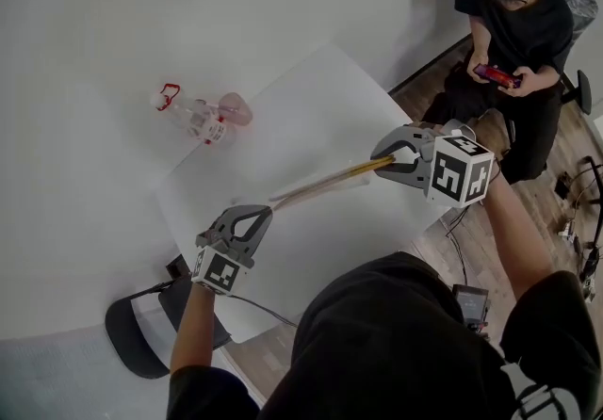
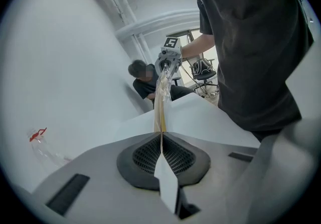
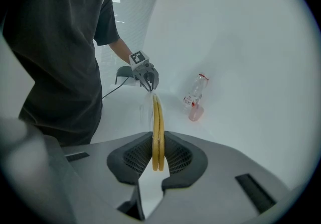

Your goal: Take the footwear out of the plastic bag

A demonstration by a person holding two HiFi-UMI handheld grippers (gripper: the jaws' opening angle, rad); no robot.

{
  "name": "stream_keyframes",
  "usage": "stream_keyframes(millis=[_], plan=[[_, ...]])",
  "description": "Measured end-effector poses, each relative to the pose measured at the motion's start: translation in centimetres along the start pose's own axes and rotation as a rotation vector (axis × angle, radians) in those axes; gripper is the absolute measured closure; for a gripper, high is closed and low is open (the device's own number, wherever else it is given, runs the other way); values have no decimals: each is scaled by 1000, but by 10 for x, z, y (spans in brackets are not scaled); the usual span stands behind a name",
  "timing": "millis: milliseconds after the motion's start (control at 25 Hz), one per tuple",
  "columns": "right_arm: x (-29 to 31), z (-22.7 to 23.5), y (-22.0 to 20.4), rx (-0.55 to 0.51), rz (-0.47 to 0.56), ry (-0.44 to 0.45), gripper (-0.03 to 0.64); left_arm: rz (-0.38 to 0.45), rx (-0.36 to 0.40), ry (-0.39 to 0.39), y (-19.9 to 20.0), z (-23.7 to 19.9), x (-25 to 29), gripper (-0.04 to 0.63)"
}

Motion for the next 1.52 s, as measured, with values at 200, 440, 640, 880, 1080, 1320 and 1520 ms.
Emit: stream_keyframes(millis=[200,440,640,880,1080,1320,1520], plan=[[-12,10,-7,26,-14,-20,549,-32,-44,21,-20,-3,-8,566],[-31,24,-18,55,-22,-61,549,-58,-120,44,-43,-4,-18,567],[-44,32,-31,102,-35,-74,549,-54,-187,78,-57,-17,-25,567],[-55,37,-45,146,-62,-107,549,-97,-268,126,-86,-25,-33,567],[-63,36,-50,253,-9,-145,549,-67,-341,183,-93,-29,-43,568],[-70,47,-31,374,185,-196,549,26,-454,331,-74,-47,-60,567],[-67,53,-8,482,342,-260,549,52,-522,484,-59,-65,-77,568]])
Point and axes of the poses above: the fingertips, and each gripper's own axes: x forward along the fingers, z to its right, y out of its top, the point moved 2 cm from there along -x, backward along the fingers, and after that the axes turned 11 degrees about -y, right-handed, at the moved point
